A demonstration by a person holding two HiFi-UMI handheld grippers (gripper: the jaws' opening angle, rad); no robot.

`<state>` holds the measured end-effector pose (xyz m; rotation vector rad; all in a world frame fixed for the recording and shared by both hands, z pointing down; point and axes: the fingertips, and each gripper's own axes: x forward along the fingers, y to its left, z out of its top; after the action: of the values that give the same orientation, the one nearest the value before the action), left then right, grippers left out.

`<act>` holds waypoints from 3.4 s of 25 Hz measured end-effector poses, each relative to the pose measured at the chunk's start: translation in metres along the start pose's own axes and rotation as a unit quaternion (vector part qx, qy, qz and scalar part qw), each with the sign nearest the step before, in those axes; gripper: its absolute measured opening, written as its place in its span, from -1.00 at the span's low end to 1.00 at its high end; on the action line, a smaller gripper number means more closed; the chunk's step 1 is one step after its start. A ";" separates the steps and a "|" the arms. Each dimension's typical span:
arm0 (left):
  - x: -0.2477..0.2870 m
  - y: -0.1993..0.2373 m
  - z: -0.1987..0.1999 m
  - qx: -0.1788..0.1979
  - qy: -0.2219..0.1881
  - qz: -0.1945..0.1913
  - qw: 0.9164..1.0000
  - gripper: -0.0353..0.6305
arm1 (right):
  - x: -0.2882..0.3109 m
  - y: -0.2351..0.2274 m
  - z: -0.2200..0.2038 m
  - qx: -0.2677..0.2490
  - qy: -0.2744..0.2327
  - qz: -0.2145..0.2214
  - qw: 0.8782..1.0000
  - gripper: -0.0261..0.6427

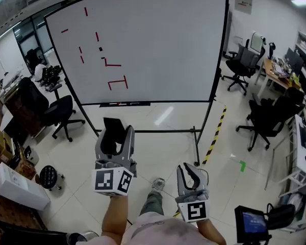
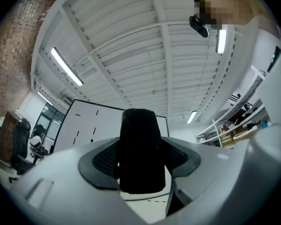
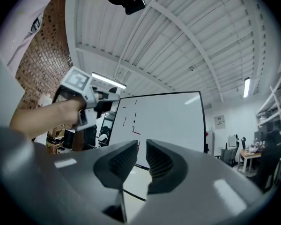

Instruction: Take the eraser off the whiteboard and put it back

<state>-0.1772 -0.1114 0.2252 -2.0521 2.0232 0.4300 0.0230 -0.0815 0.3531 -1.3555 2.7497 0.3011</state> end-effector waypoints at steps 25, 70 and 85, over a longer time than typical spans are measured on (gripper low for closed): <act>0.570 0.100 -0.190 0.142 0.036 -0.040 0.988 -0.08 | 0.377 -0.181 -0.107 -0.052 0.122 -0.093 0.987 -0.77; 0.492 0.107 -0.226 0.296 0.038 -0.044 0.953 -0.06 | 0.677 -0.132 0.041 -0.305 0.100 0.203 0.925 -0.91; 0.285 0.105 -0.220 0.101 0.088 0.003 0.991 -0.20 | 0.496 -0.119 0.052 -0.210 0.048 0.166 0.962 -0.91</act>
<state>-0.2699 -0.4589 0.3312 -2.0217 2.0743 0.0406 -0.1878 -0.5285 0.2147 -0.9765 3.1142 0.9055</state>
